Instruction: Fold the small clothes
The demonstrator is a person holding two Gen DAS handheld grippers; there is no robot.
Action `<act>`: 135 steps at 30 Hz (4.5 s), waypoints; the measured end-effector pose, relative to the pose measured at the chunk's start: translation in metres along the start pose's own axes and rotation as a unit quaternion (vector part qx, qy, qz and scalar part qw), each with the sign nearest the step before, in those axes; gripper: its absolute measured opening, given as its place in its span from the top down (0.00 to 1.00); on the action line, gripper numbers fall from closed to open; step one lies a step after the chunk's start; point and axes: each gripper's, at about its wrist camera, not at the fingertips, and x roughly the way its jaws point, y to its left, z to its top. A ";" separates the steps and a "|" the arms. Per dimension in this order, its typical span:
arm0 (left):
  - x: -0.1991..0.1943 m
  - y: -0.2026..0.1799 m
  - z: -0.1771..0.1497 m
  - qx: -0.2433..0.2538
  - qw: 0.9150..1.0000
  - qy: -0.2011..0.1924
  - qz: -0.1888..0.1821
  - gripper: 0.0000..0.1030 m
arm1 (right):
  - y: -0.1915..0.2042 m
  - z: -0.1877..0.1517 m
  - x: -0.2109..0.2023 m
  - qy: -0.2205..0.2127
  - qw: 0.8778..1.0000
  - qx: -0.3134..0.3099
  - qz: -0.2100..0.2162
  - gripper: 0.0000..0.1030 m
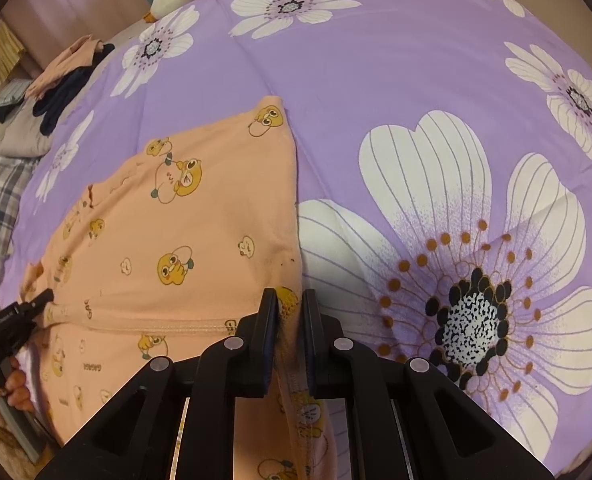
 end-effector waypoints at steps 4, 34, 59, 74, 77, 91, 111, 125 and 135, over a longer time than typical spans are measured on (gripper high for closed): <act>0.000 -0.001 -0.001 0.010 1.000 -0.003 0.002 0.86 | 0.002 0.002 0.002 0.000 1.000 -0.001 -0.004 0.93; -0.165 0.008 -0.018 -0.035 0.989 -0.144 -0.004 0.01 | 0.049 0.015 -0.079 -0.110 0.983 -0.118 -0.093 0.09; -0.170 0.100 -0.035 -0.151 0.974 -0.137 0.100 0.01 | 0.070 -0.021 -0.078 -0.107 0.988 -0.107 -0.004 0.05; -0.160 0.197 -0.027 -0.297 0.938 -0.145 0.104 0.06 | 0.069 -0.019 -0.082 -0.105 0.989 -0.102 -0.029 0.05; -0.155 0.214 -0.023 -0.325 0.931 -0.142 0.091 0.15 | 0.069 -0.018 -0.082 -0.105 0.989 -0.098 -0.031 0.05; -0.146 0.233 -0.004 -0.332 0.920 -0.192 0.079 0.88 | 0.073 -0.017 -0.076 -0.101 0.990 -0.098 -0.031 0.05; -0.204 0.098 0.031 -0.173 0.943 -0.283 0.006 0.91 | 0.059 -0.021 -0.083 -0.112 0.991 -0.077 -0.018 0.05; -0.163 -0.009 0.030 -0.058 0.971 -0.223 -0.063 0.91 | 0.039 -0.015 -0.087 -0.117 0.992 -0.053 -0.015 0.05; -0.116 -0.049 0.018 -0.011 0.985 -0.154 -0.084 0.91 | 0.031 -0.015 -0.085 -0.109 0.993 -0.046 -0.018 0.05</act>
